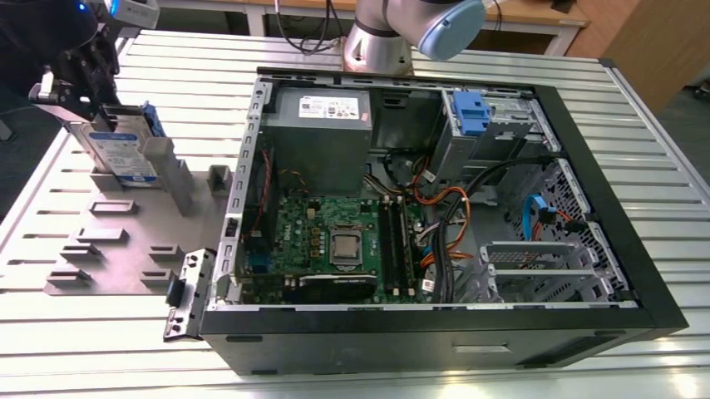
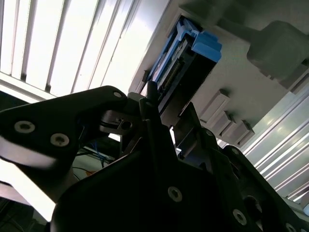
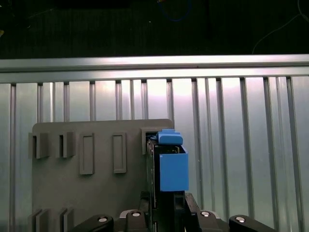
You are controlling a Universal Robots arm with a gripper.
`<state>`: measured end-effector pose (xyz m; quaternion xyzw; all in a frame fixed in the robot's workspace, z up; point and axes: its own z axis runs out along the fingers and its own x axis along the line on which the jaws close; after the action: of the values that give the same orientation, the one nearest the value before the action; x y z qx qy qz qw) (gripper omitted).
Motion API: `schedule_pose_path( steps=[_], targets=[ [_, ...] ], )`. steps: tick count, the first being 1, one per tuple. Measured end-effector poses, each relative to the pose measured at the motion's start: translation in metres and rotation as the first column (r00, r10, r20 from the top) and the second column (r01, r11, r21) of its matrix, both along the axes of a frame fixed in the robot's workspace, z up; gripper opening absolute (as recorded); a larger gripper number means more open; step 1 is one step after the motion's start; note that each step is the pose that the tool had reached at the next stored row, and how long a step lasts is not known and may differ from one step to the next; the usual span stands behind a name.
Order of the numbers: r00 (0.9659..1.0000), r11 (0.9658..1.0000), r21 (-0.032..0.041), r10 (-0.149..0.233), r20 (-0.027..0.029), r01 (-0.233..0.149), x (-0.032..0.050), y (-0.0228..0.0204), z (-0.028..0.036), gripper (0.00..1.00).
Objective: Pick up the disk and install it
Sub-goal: 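Pick up the disk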
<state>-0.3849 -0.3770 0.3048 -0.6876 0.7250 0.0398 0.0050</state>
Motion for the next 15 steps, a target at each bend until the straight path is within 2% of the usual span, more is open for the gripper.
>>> schedule_pose_path(
  steps=[3,6,15],
  targets=[
    [1.0000,1.0000,-0.0001,0.000,0.0000,0.000,0.0000,-0.0005,0.0000,0.40],
    [1.0000,1.0000,-0.0001,0.000,-0.0001,0.000,0.0000,-0.0007,0.0001,0.35],
    [1.0000,1.0000,0.0001,0.000,0.0002,0.000,0.0000,-0.0022,0.0001,0.35]
  ],
)
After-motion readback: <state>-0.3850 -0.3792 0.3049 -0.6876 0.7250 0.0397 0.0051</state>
